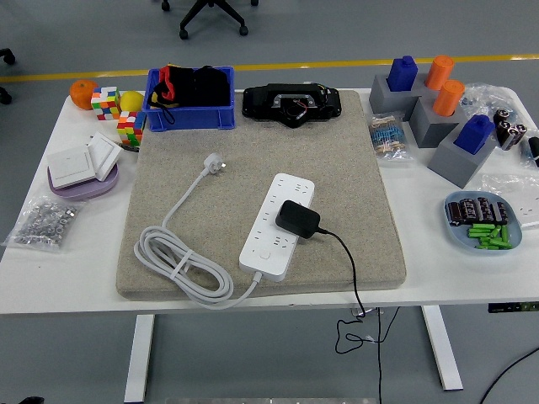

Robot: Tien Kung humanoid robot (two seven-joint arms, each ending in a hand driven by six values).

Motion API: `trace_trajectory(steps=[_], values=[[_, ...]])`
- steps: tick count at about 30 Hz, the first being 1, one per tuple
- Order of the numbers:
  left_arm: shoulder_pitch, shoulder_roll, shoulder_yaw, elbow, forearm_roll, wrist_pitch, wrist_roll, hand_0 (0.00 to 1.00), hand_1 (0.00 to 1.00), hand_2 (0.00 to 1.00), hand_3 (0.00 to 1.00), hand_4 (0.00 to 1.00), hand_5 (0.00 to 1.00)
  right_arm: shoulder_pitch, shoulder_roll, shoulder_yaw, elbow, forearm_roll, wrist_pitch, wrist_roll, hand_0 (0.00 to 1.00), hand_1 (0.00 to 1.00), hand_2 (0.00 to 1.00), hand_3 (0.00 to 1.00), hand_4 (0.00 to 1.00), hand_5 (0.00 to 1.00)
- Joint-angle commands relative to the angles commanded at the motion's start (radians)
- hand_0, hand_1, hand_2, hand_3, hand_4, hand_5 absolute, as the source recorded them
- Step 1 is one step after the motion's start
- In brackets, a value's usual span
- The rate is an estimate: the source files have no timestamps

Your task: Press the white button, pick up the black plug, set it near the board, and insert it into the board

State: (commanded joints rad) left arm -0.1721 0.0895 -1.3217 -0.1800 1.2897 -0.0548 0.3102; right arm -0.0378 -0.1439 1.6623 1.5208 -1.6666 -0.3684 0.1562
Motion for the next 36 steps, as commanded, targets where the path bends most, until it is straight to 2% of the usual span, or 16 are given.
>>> trace_trajectory(steps=[12, 13, 36], values=[[0.016, -0.003, -0.022, 0.0, 0.019, 0.002, 0.003, 0.707, 0.665, 0.584, 0.678, 0.662, 0.272, -0.011, 0.005, 0.011, -0.002, -0.001, -0.007, 0.009, 0.917, 0.809, 0.751, 0.766, 0.934, 0.601], [0.016, -0.003, -0.021, 0.0, 0.017, 0.002, 0.002, 0.708, 0.666, 0.585, 0.678, 0.661, 0.271, -0.011, 0.005, 0.012, -0.002, -0.001, -0.01, 0.011, 0.917, 0.838, 0.761, 0.766, 0.928, 0.59], [0.003, -0.012, -0.009, 0.0, 0.004, 0.003, 0.0, 0.707, 0.666, 0.584, 0.679, 0.661, 0.271, -0.005, 0.004, 0.026, 0.002, 0.001, -0.008, 0.006, 0.91, 0.838, 0.766, 0.767, 0.917, 0.572]])
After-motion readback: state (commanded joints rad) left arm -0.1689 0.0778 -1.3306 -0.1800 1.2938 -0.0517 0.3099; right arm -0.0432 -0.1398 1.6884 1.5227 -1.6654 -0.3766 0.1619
